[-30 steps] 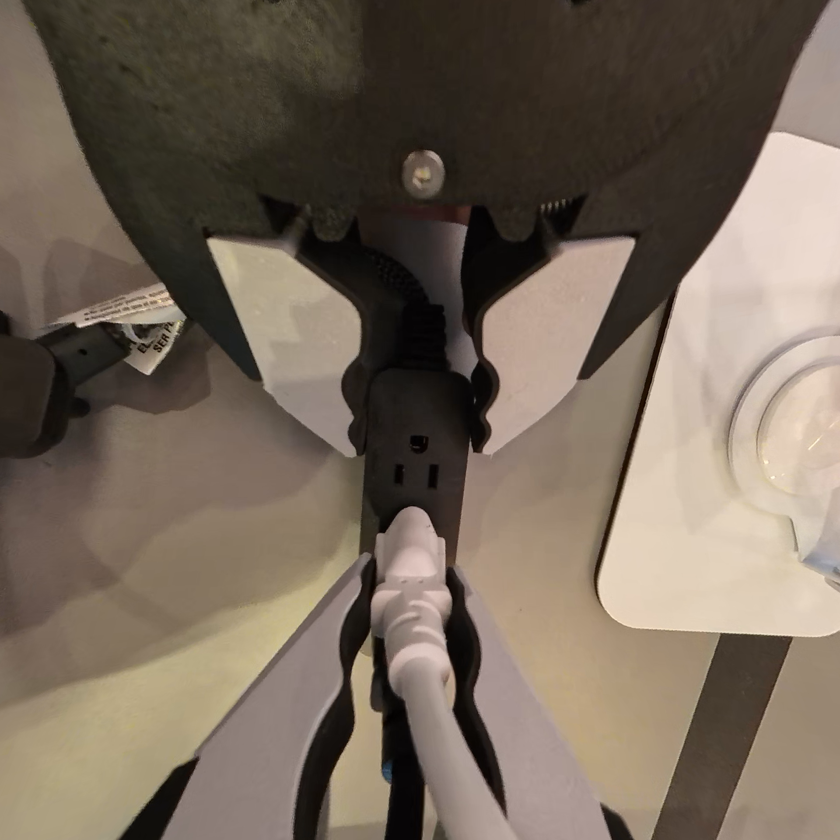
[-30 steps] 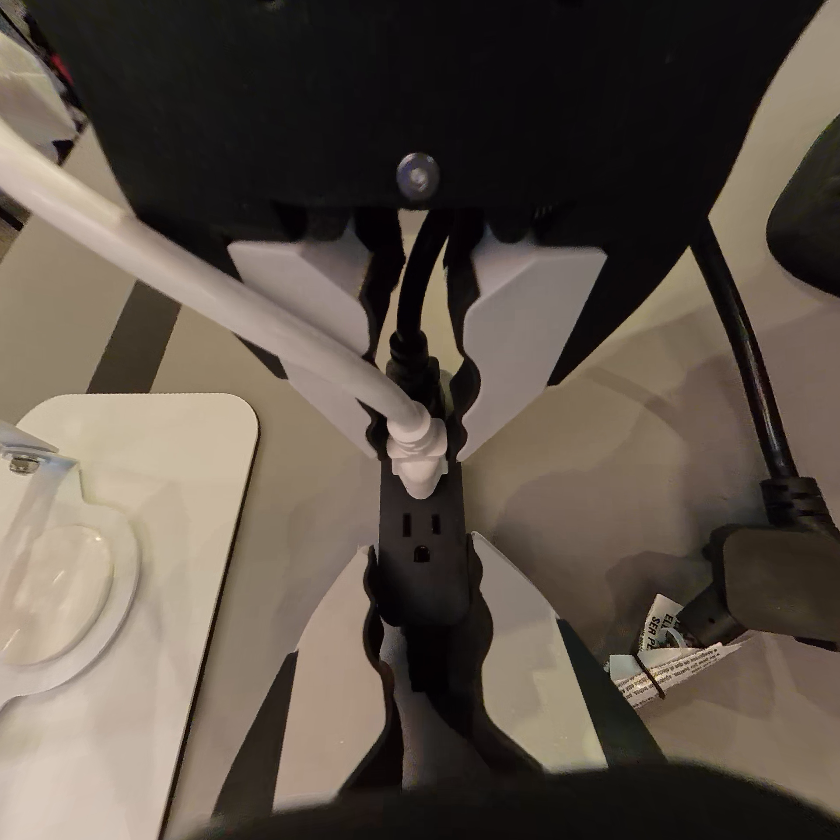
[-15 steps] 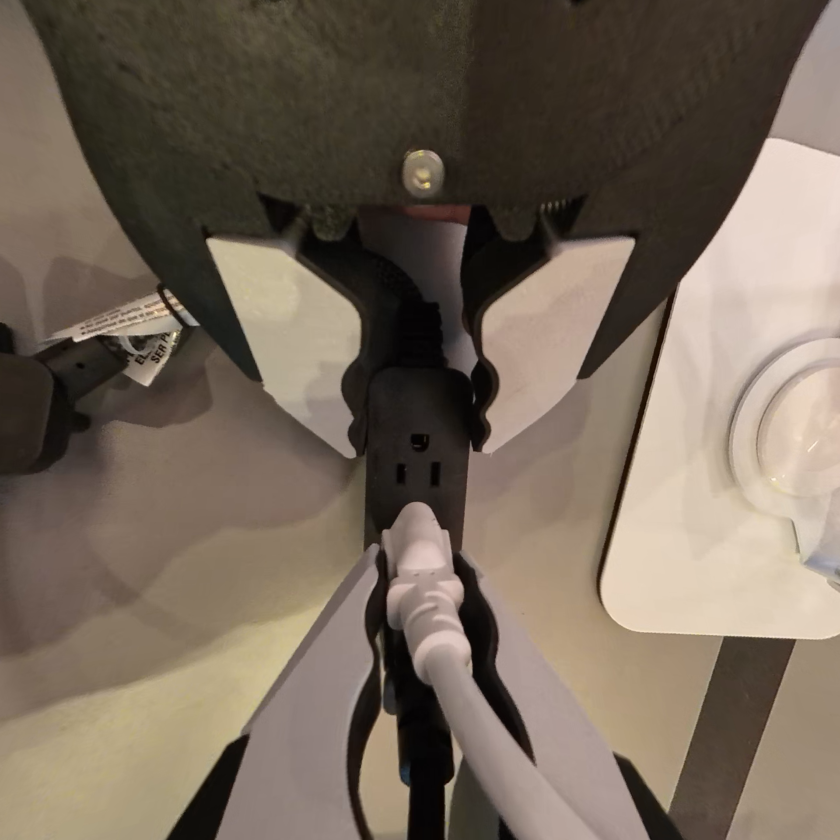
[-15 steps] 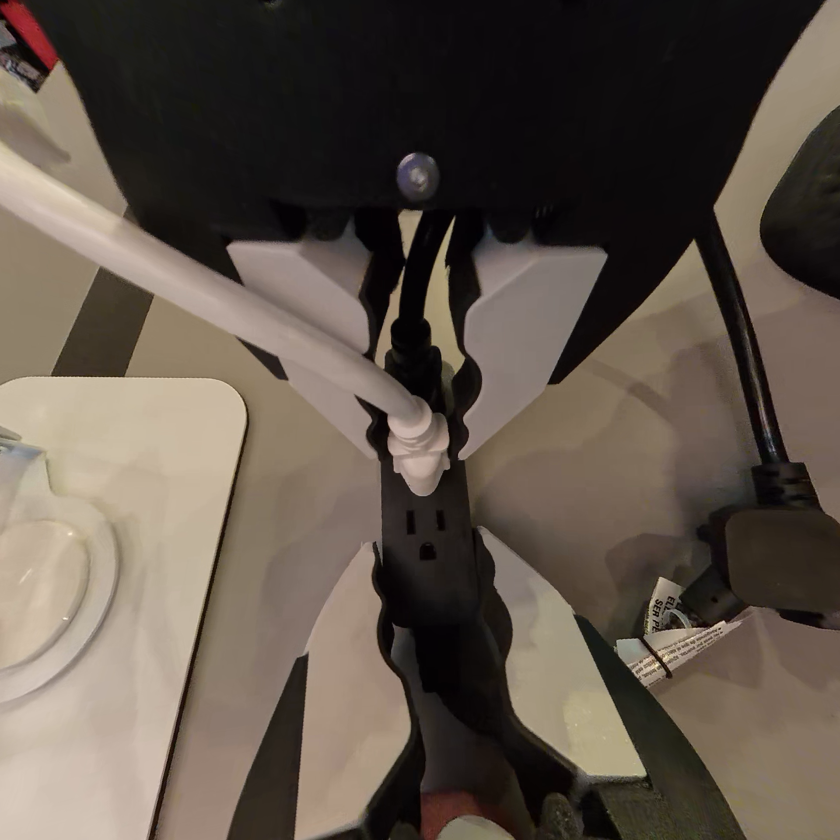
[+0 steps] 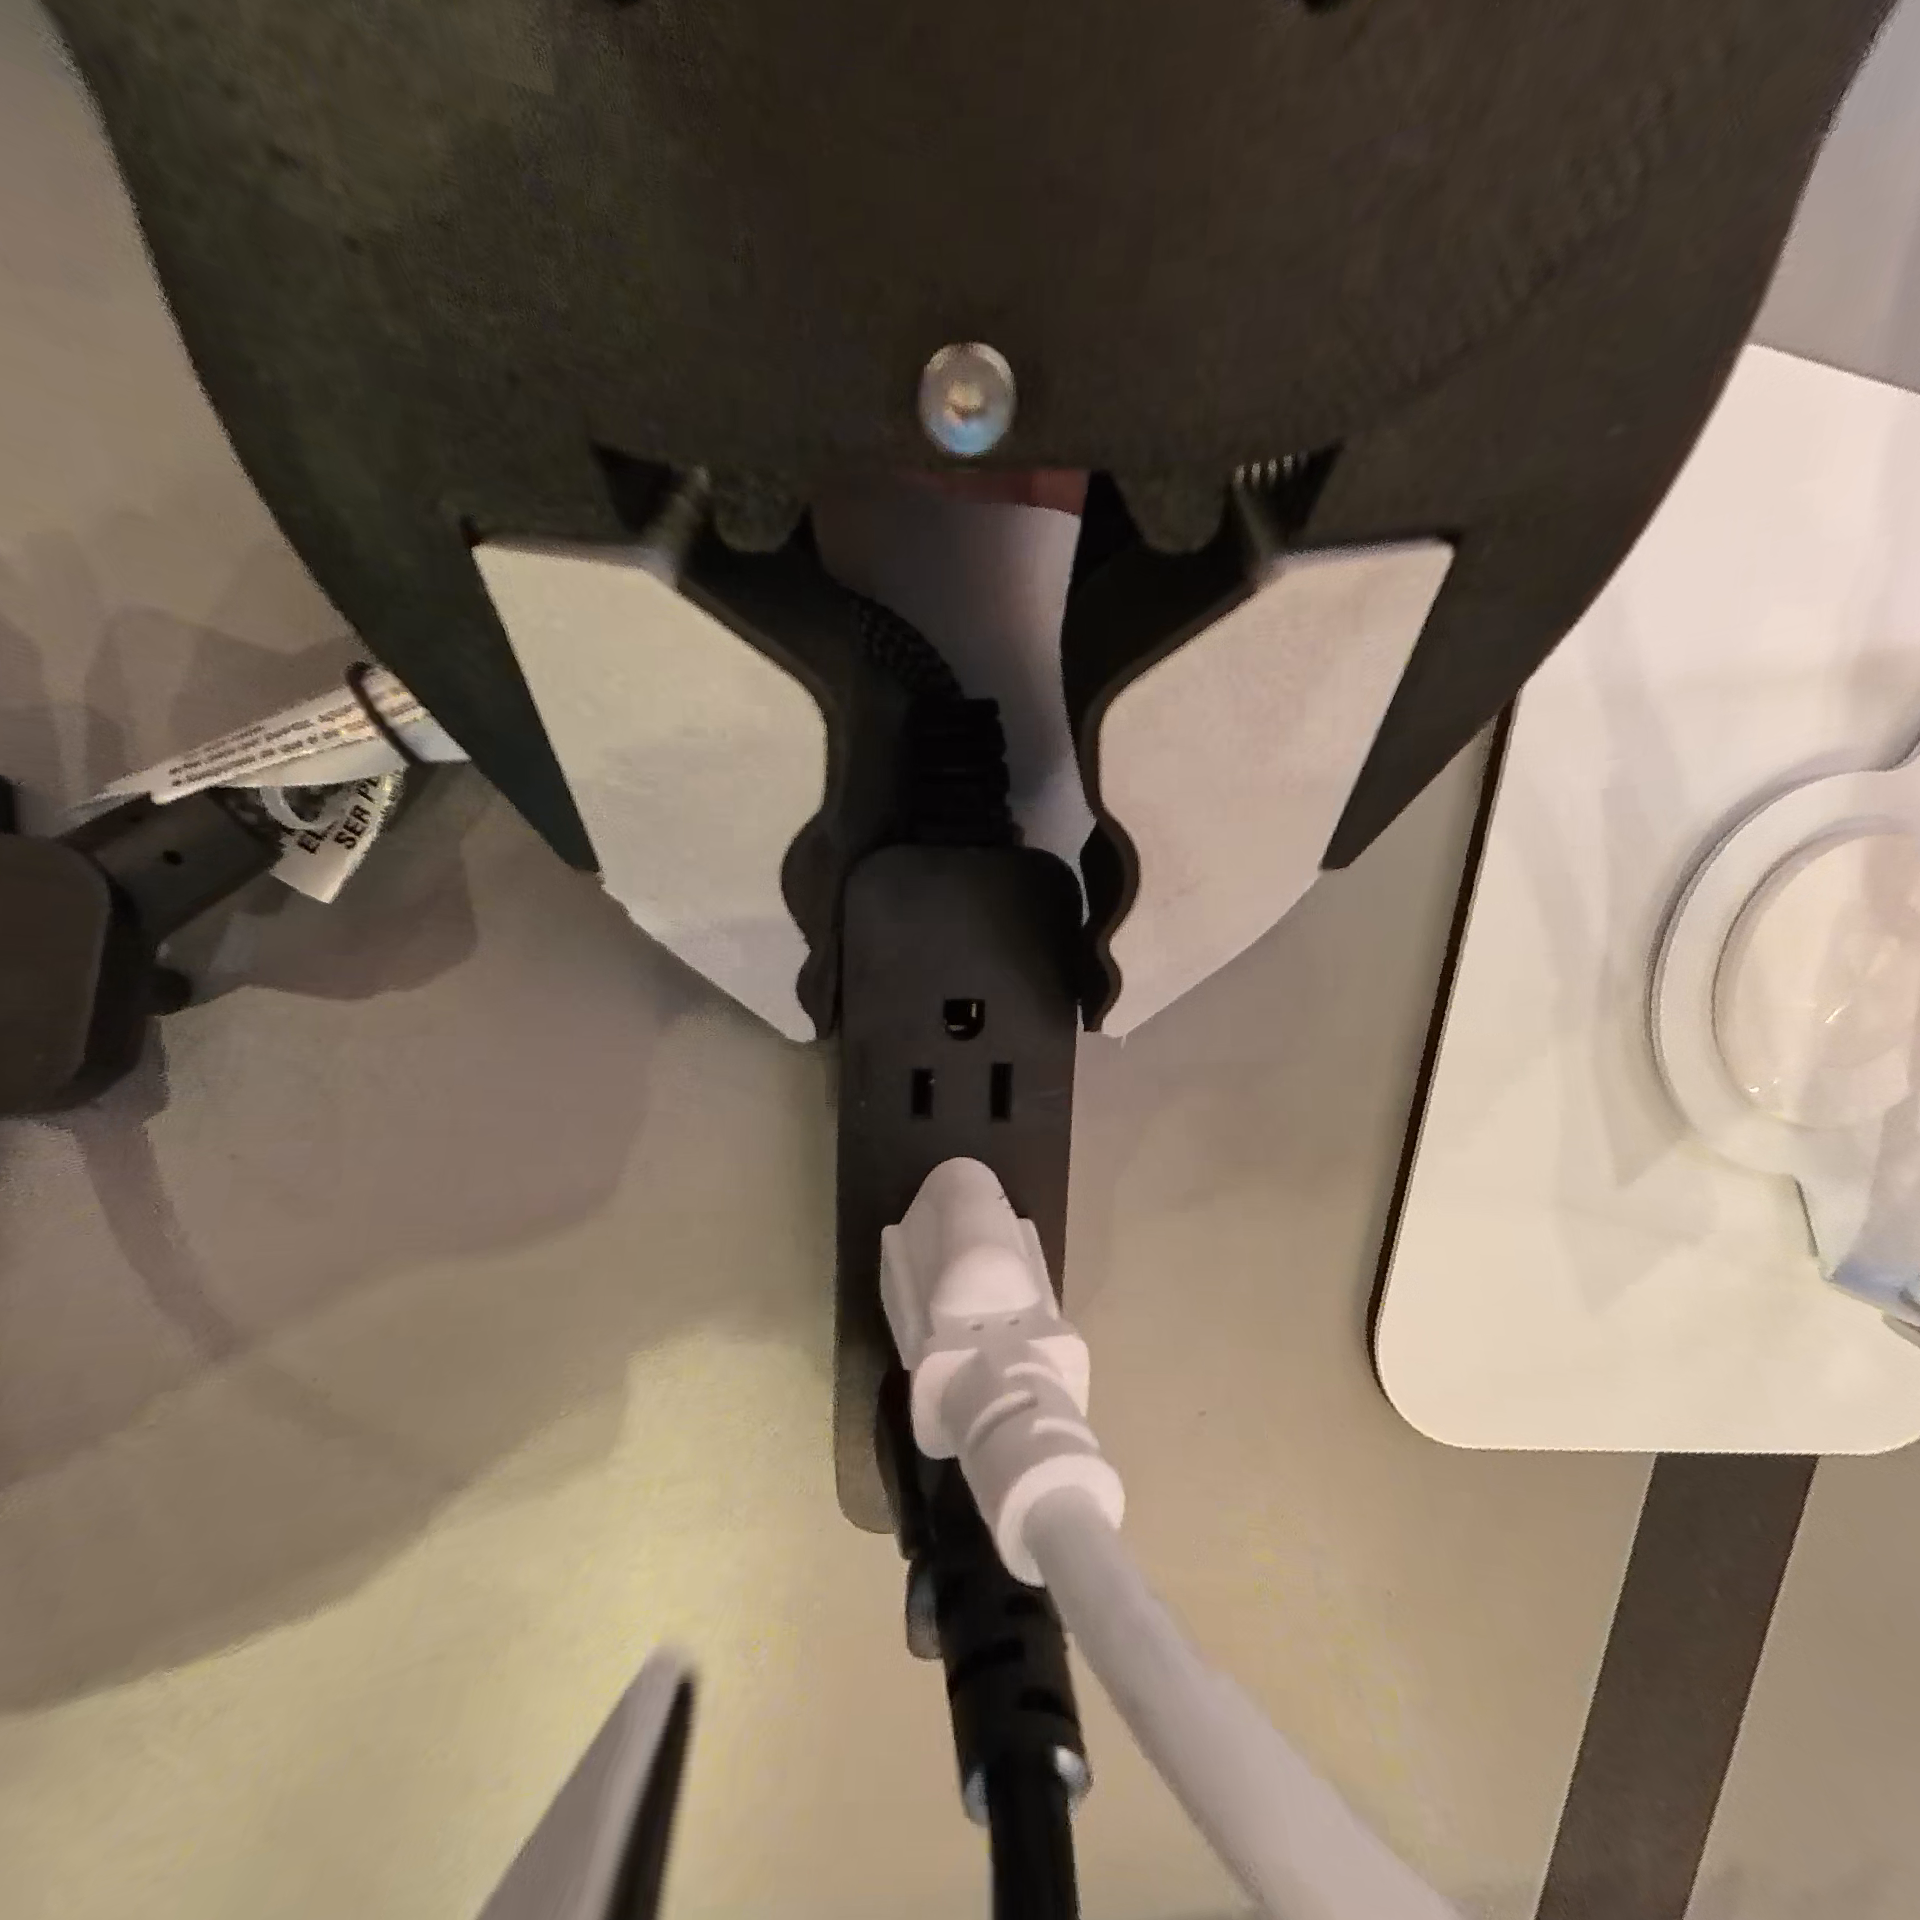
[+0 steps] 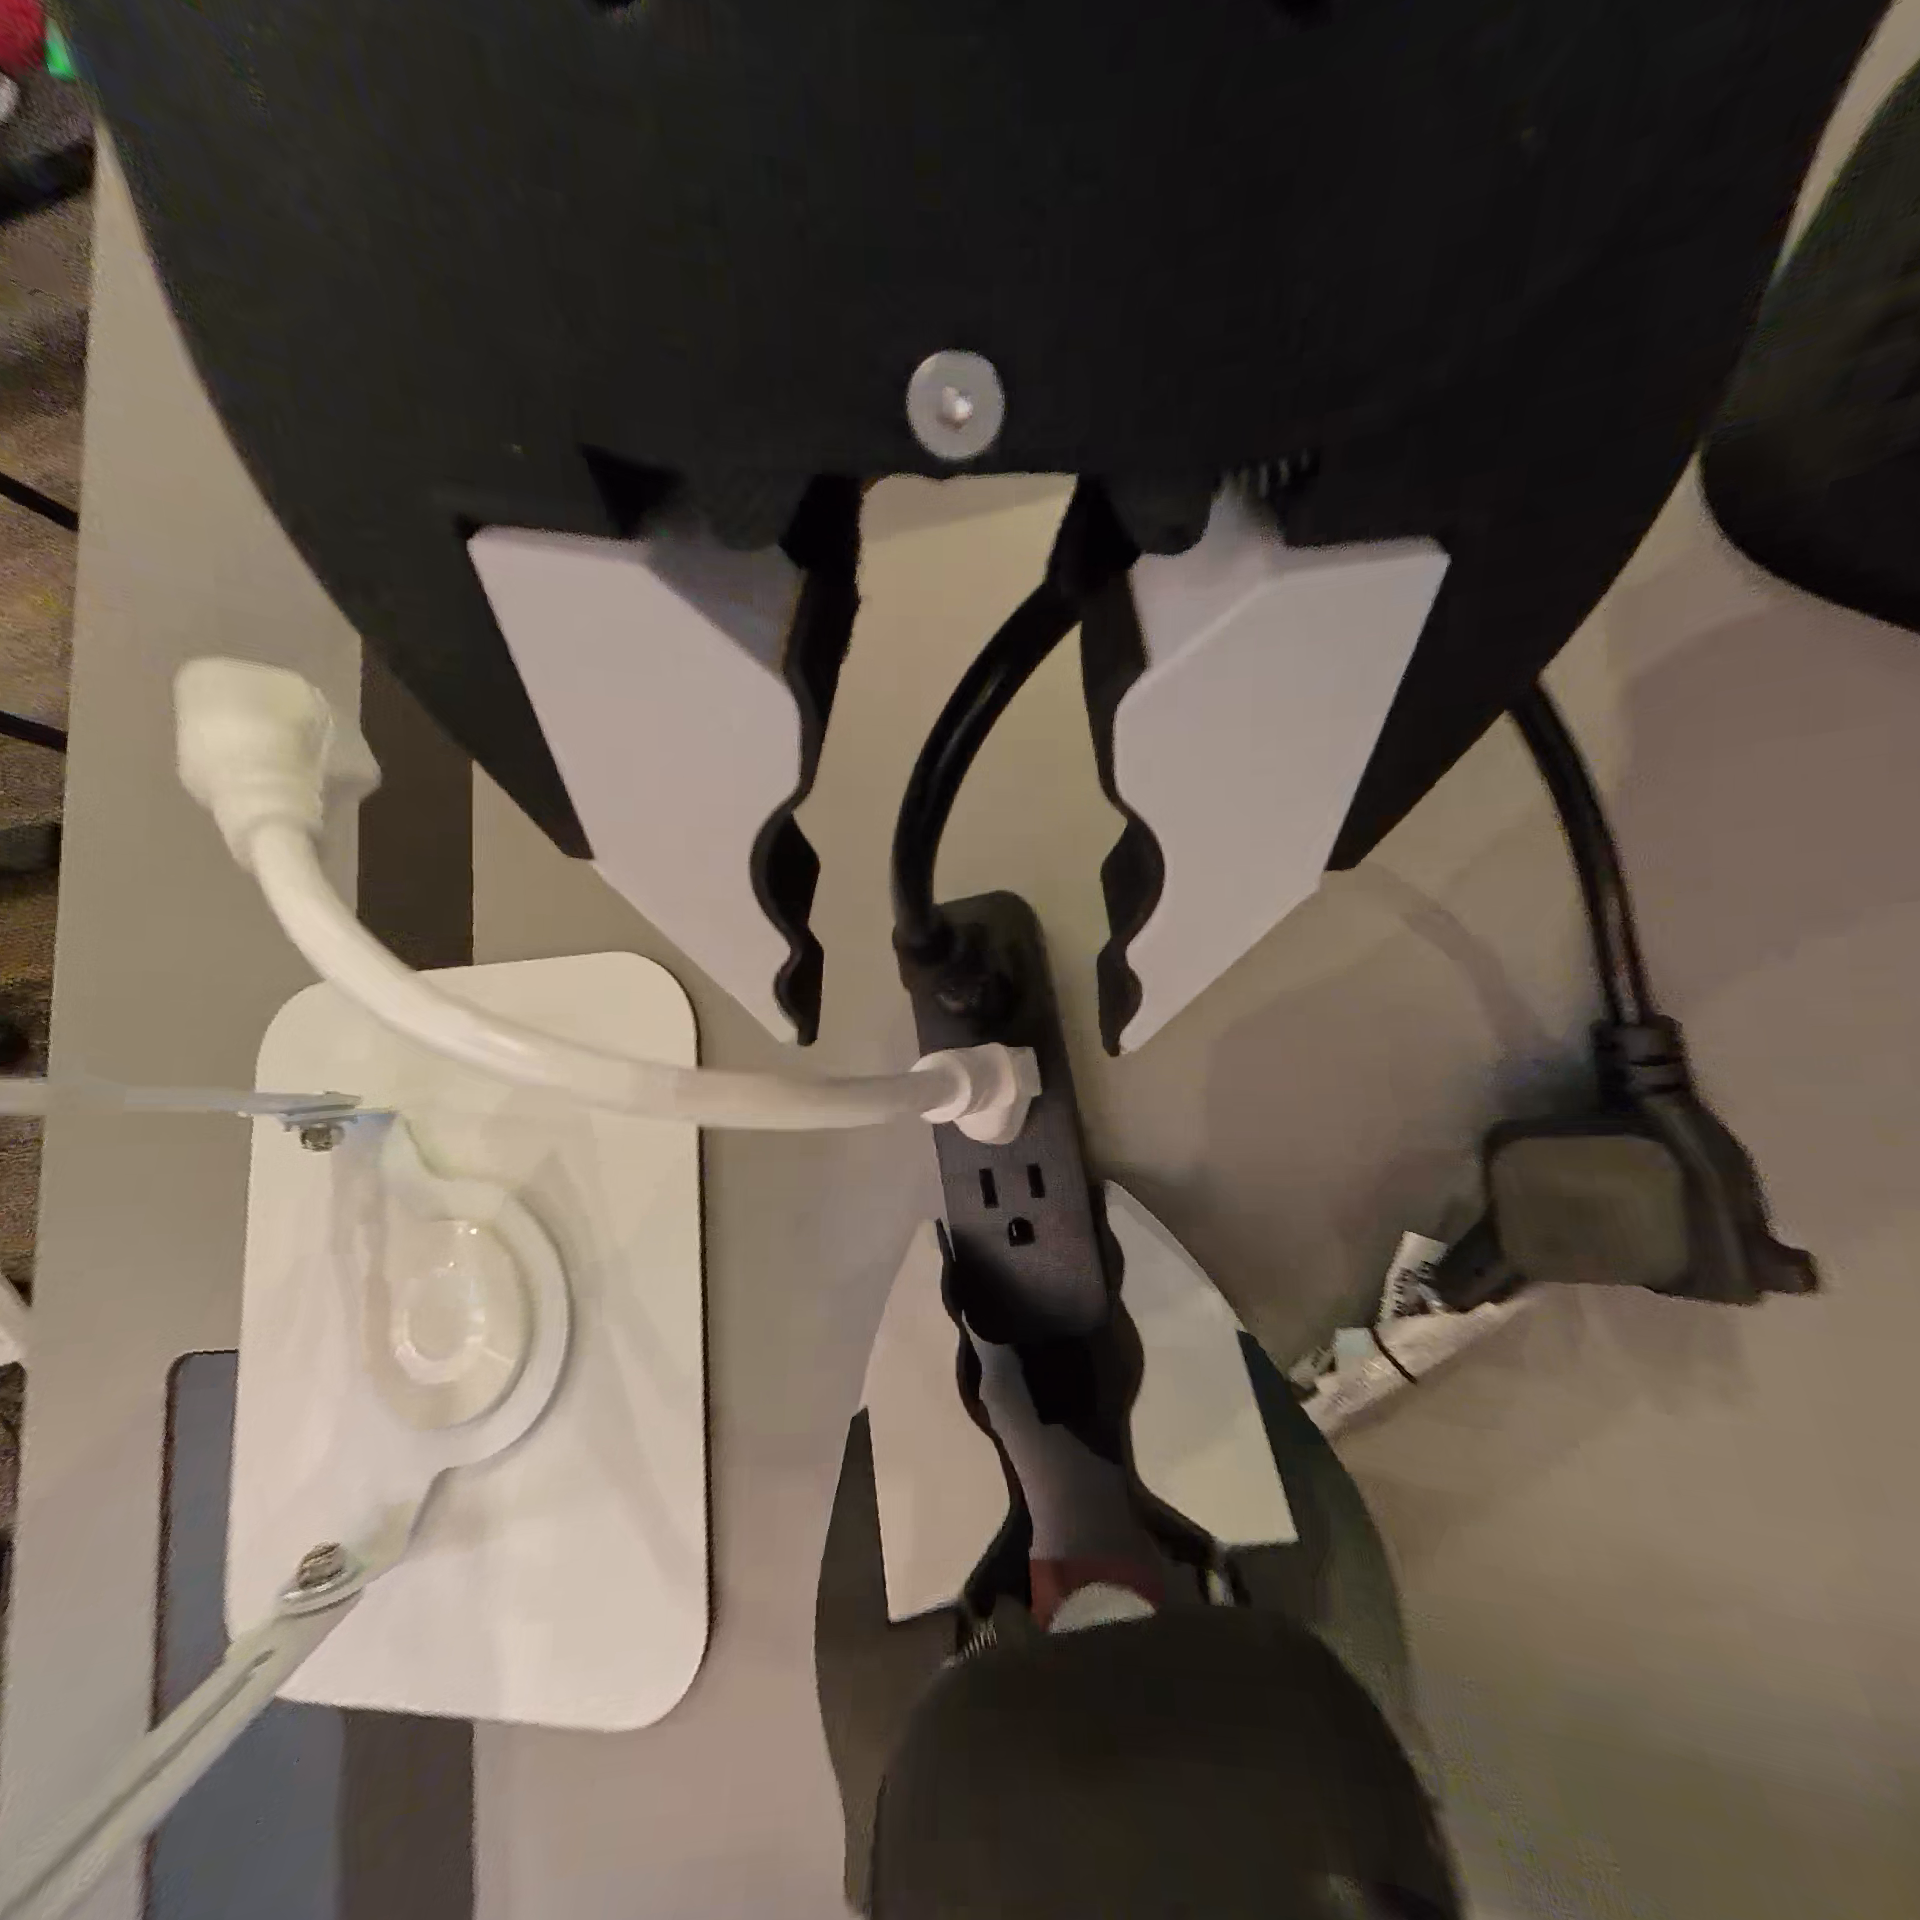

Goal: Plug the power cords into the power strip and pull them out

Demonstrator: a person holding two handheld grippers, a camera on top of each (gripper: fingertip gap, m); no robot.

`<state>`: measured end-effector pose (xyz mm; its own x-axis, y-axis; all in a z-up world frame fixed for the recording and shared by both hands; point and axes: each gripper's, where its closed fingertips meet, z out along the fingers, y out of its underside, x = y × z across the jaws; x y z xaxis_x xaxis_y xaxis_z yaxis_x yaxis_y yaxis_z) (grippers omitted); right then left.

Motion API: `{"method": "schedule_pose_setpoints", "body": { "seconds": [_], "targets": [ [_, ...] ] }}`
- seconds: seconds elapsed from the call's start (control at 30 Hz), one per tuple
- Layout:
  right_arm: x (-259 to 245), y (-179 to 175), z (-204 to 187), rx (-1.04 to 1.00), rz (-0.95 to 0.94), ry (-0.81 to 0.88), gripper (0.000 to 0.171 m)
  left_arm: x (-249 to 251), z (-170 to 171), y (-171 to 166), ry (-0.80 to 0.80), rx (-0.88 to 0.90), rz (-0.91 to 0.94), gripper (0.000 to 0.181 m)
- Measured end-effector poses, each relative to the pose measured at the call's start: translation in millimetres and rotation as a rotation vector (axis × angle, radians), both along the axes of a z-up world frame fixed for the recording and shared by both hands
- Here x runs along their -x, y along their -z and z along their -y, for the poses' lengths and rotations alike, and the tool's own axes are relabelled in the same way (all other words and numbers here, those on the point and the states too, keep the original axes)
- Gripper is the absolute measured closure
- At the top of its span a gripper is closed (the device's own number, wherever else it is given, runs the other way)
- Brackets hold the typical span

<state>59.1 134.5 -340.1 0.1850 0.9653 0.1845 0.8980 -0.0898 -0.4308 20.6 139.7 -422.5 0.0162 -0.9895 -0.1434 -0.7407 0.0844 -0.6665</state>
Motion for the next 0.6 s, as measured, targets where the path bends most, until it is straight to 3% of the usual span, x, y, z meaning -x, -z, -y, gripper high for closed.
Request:
{"method": "schedule_pose_setpoints", "body": {
  "seconds": [0.27, 0.5, 0.6],
  "targets": [
    [-12, -41, 39, -0.022, -0.193, 0.038, 0.106, 1, 2, 0, 0.004, -0.001, -0.011, 0.136],
    [-20, -68, 78, -0.078, -0.375, 0.056, 0.109, 5, -2, -18, -0.016, -0.006, 0.046, 0.125],
    [-24, -84, 77, -0.14, -0.451, 0.086, 0.111, 6, -4, -27, -0.027, -0.015, 0.067, 0.123]
  ]
}}
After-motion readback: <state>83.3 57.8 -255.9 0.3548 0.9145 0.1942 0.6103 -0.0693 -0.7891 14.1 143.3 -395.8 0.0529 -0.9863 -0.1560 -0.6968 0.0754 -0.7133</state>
